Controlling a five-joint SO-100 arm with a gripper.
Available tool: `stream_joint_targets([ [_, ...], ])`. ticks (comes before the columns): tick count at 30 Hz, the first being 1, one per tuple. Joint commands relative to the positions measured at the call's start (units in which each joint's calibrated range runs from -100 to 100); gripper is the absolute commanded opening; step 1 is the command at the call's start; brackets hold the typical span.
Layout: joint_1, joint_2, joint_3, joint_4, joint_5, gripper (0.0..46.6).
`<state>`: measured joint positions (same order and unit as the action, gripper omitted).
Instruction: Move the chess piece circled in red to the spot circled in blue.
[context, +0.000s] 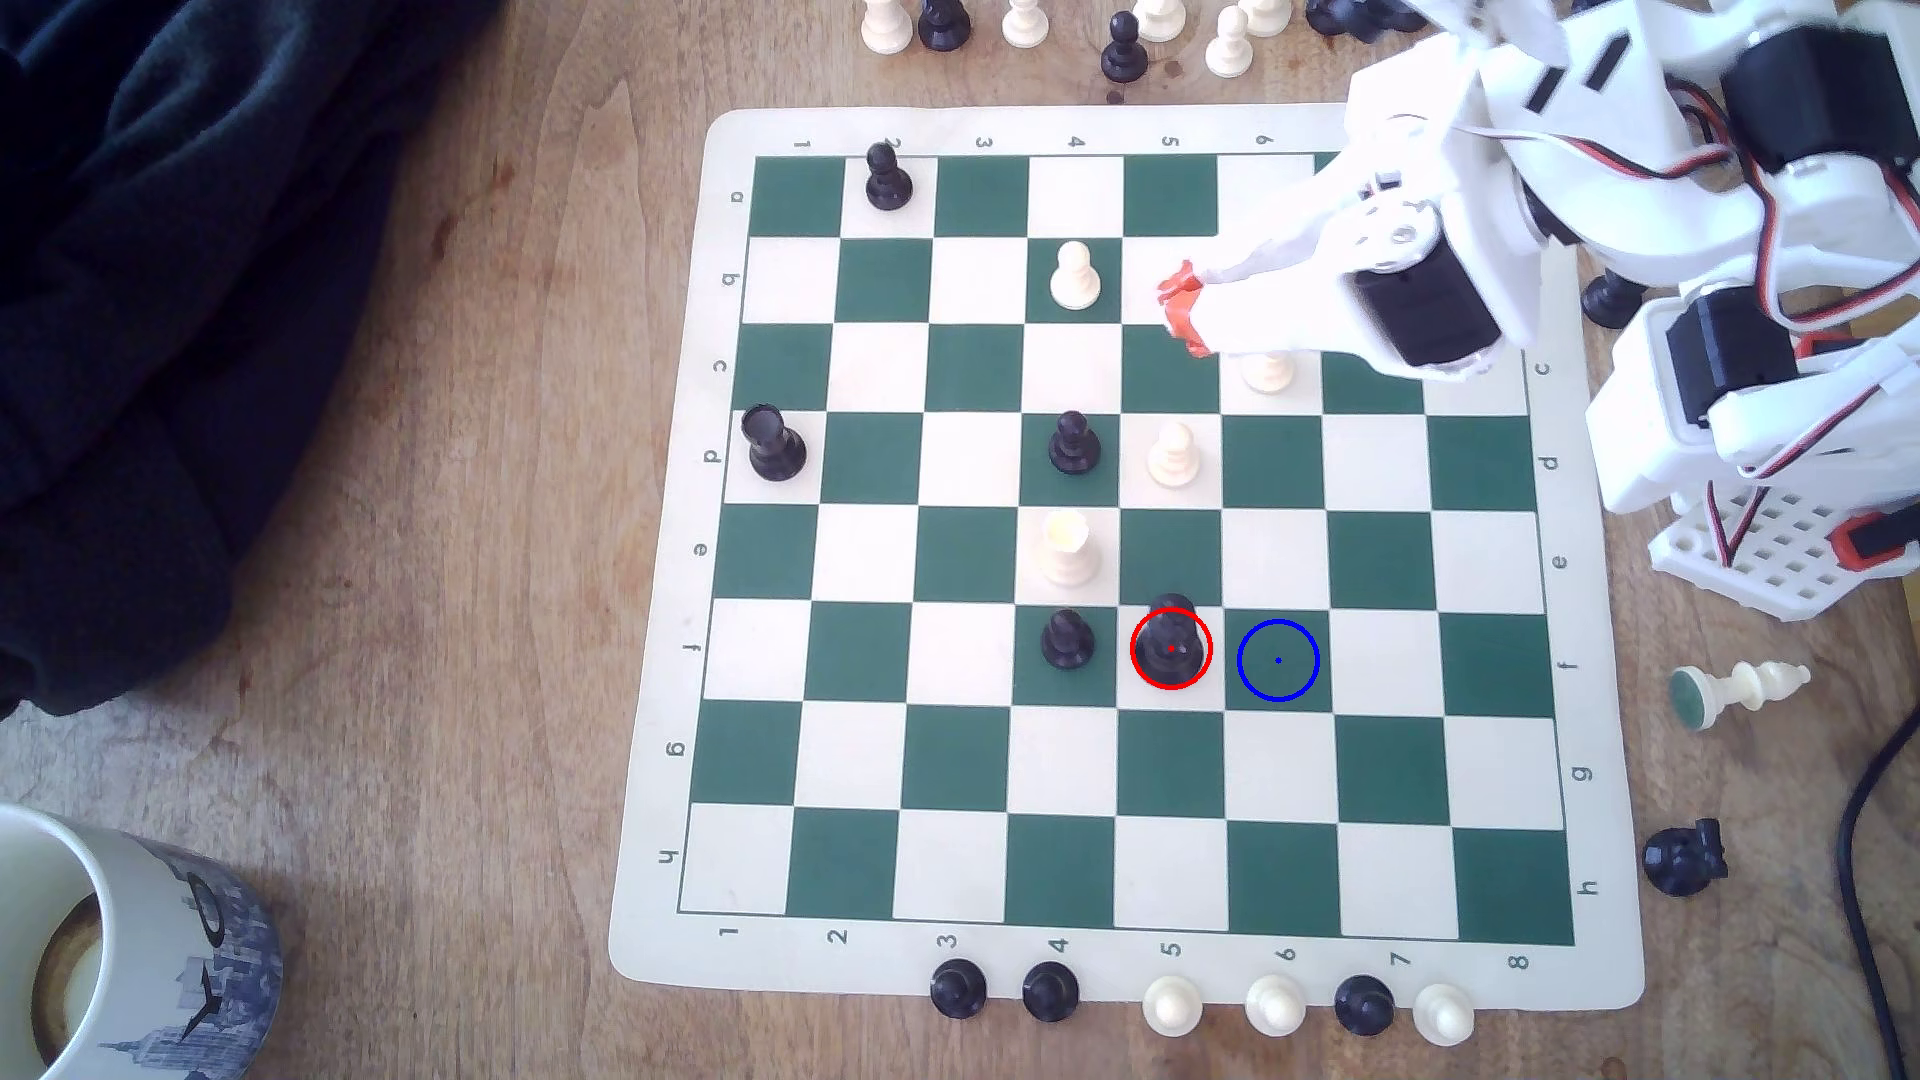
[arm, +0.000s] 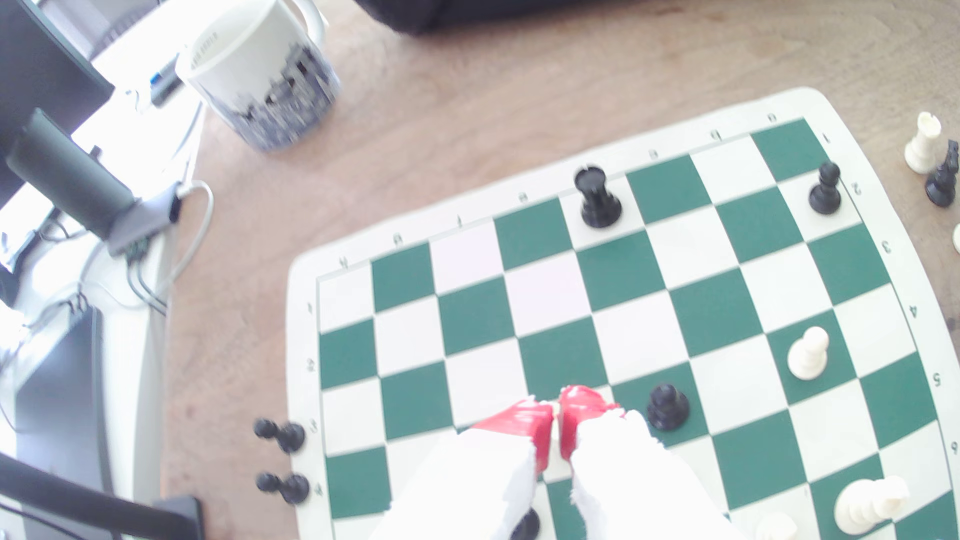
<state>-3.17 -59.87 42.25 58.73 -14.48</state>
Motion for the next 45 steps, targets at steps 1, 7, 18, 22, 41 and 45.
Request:
stream_joint_targets([
  [1, -0.9, 3.4, -8.3, 7.1, 2.1, 0.3],
  [7, -2.3, 9.9, -12.7, 12.4, 2.7, 7.5],
  [18, -9.3, 26.3, -17.4, 15.4, 2.3, 17.2],
  [22, -9.1, 29.9, -19.2, 15.4, 2.0, 21.9],
  [41, -9.9, 44.7, -22.0, 9.4, 3.2, 20.3],
  [45, -9.9, 47.0, -21.8, 8.5, 3.5, 19.2],
])
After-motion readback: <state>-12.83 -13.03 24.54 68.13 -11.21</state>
